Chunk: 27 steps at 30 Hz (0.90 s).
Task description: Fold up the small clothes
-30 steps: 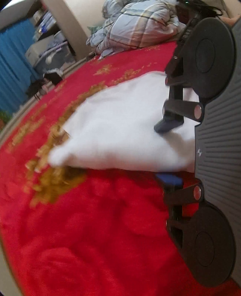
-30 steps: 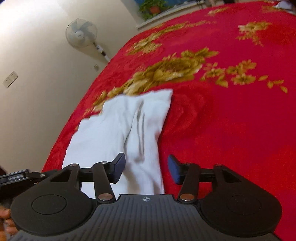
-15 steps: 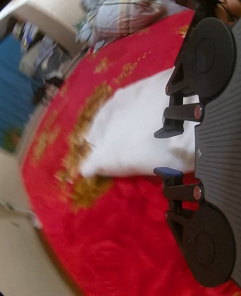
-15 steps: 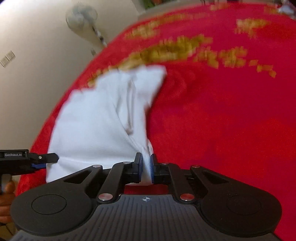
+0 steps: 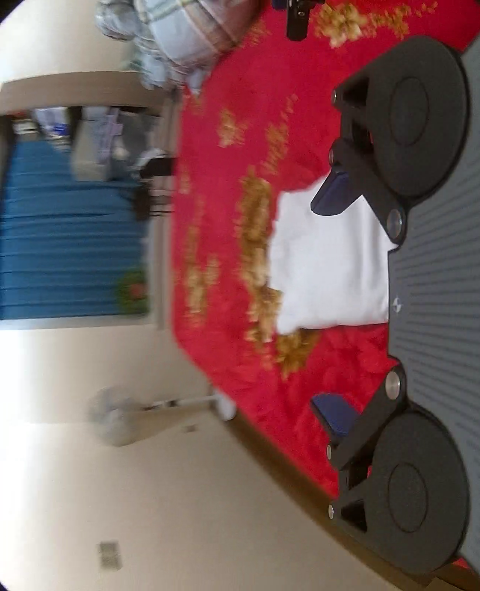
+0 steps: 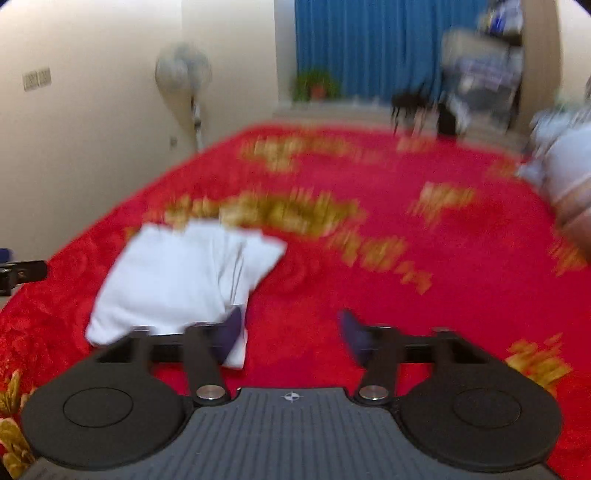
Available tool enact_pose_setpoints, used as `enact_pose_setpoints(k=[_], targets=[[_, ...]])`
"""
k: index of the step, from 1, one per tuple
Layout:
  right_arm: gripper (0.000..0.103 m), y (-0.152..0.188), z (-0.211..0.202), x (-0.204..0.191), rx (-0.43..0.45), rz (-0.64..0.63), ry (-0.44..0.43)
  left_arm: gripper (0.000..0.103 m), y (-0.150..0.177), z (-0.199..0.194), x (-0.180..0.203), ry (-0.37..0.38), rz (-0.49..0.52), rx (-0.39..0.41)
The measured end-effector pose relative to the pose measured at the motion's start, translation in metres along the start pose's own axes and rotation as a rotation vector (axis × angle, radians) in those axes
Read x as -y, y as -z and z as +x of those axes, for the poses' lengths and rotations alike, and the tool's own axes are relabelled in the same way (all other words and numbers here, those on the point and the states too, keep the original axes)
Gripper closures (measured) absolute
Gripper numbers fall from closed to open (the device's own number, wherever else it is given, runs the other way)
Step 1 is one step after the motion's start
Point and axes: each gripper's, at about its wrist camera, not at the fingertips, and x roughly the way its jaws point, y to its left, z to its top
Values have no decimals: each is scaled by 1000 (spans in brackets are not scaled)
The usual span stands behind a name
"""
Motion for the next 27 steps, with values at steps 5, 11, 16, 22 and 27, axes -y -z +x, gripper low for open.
enact_pose_setpoints(k=[5, 11, 16, 22, 27], targets=[[4, 14, -66, -10, 108, 1, 55, 0, 29, -58, 24, -18, -142, 8], [1, 65, -42, -32, 44, 33, 9, 1, 70, -45, 29, -46, -109, -148], [1, 65, -18, -40, -34, 48, -18, 1, 72, -14, 32, -51, -122, -198], [1, 60, 11, -33, -68, 91, 27, 1, 79, 4, 35, -50, -112, -215], [1, 60, 18, -38, -68, 53, 13, 1, 79, 13, 37, -43, -128, -230]])
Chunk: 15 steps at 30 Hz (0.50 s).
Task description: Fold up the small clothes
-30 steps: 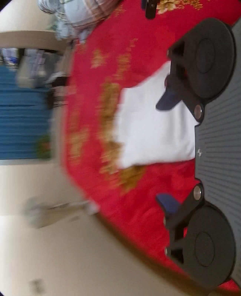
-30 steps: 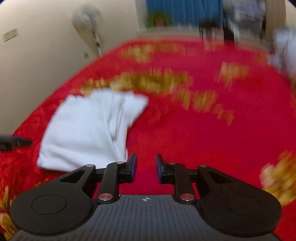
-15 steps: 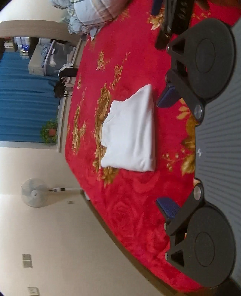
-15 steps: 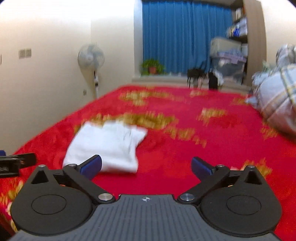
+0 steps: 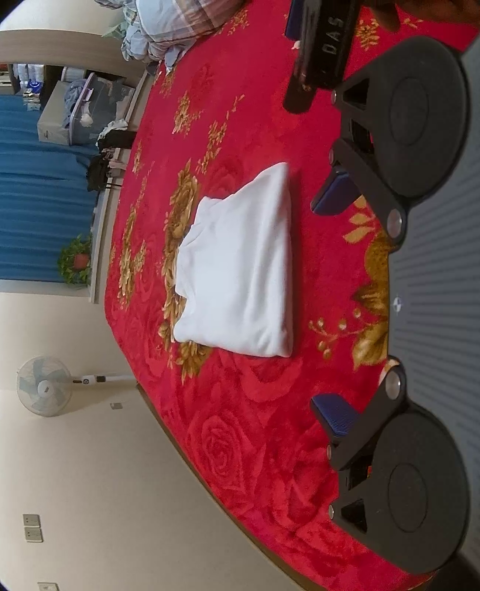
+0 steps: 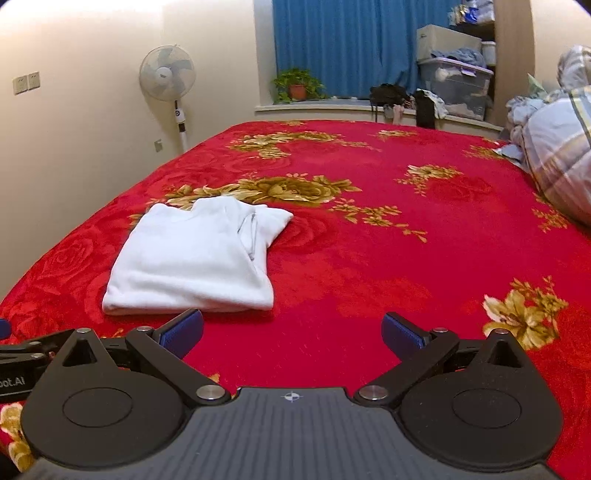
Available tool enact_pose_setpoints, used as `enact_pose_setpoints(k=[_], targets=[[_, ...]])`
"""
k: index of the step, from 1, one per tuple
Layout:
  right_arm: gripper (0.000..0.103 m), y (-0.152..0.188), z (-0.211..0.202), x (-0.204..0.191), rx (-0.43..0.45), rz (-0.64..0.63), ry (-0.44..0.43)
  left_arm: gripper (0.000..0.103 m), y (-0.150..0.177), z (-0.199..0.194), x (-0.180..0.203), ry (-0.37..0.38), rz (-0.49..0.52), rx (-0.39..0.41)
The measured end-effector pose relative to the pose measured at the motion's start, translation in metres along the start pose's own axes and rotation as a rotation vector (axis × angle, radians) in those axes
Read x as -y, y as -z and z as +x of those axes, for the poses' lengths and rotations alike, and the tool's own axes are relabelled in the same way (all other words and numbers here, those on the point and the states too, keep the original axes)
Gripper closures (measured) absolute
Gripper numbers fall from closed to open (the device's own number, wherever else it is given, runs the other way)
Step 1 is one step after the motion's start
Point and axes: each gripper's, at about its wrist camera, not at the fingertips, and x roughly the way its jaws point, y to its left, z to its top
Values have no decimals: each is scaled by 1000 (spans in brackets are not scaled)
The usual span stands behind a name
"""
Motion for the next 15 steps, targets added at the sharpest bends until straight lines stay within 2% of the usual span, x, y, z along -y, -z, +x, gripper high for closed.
enact_pose_setpoints(k=[6, 15], targets=[[1, 2, -1, -11, 7, -56, -14, 1, -2, 2, 0, 5, -15, -1], [1, 2, -3, -13, 15, -72, -9, 1, -1, 2, 2, 8, -11, 5]])
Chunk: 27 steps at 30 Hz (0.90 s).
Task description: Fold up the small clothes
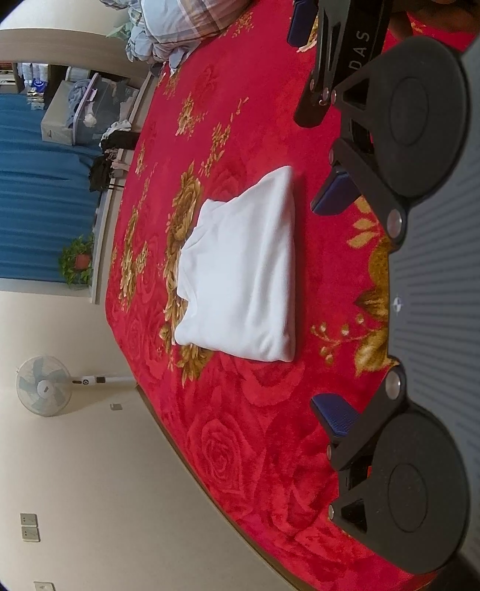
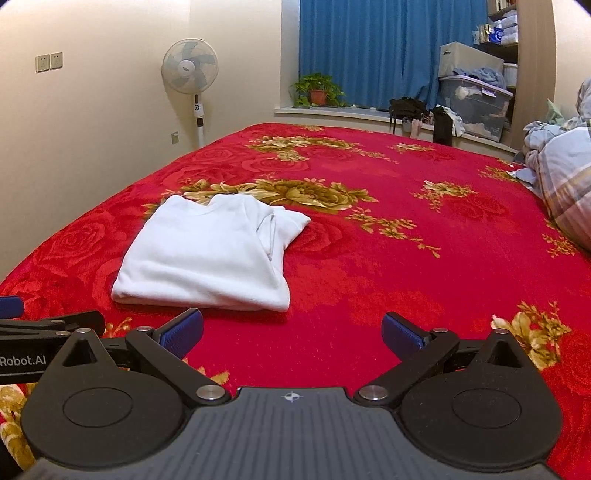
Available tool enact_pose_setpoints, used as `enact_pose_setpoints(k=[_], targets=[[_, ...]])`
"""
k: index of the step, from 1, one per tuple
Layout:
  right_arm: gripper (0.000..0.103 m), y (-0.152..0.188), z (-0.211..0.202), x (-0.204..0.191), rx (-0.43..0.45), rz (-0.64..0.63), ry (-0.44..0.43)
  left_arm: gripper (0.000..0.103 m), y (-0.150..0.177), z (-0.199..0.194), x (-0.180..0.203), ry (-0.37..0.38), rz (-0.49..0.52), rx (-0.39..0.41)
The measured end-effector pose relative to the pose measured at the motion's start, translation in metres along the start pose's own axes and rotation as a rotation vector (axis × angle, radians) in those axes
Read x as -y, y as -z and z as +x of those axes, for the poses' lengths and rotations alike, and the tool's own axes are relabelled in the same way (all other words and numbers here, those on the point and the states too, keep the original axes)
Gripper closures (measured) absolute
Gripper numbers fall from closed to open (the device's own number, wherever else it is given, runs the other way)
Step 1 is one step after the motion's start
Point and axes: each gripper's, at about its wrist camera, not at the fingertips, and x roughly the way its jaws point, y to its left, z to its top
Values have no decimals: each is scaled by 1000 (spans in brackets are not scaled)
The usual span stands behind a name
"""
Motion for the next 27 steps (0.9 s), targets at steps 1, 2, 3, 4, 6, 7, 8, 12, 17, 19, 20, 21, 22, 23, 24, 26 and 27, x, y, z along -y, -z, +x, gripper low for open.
enact_pose_setpoints(k=[1, 2, 3, 4, 6, 7, 8, 12, 17, 19, 20, 21, 22, 23, 24, 26, 27], targets=[[1, 0, 0, -1, 2, -1, 2, 1, 0, 0, 0, 1, 0, 0], [1, -1, -1, -1, 4, -2, 3, 1, 0, 0, 0, 2, 0, 1], [1, -1, -1, -1, 6, -2, 2, 1, 0, 0, 0, 2, 1, 2], [1, -1, -1, -1, 7, -1, 3, 1, 0, -1, 1, 2, 0, 3], [1, 0, -2, -2, 10, -1, 3, 1, 1, -2, 2, 1, 1, 6], [1, 0, -2, -2, 11, -2, 4, 1, 1, -2, 2, 1, 0, 6], [1, 0, -2, -3, 12, -3, 4, 1, 1, -2, 2, 1, 0, 6], [1, 0, -2, -3, 12, -2, 2, 1, 1, -2, 2, 2, -2, 7], [1, 0, -3, -2, 15, -3, 1, 1, 1, -3, 2, 2, -3, 9], [1, 0, -3, -3, 16, -3, 2, 1, 0, -2, 1, 2, -4, 8], [1, 0, -3, -2, 16, -3, 2, 1, 0, -2, 2, 3, -4, 8], [1, 0, -3, -3, 16, -3, 2, 1, 0, -2, 2, 3, -4, 8], [1, 0, -3, -3, 17, -3, 2, 1, 0, -2, 2, 3, -4, 8], [1, 0, -3, -2, 17, -3, 2, 1, 1, -2, 2, 3, -4, 8], [1, 0, -3, -2, 16, -3, 1, 1, 1, -2, 2, 3, -4, 8], [1, 0, -3, -2, 15, -4, 2, 1, 1, -2, 2, 2, -3, 8], [1, 0, -3, -2, 16, -4, 2, 1, 1, -2, 2, 2, -4, 8]])
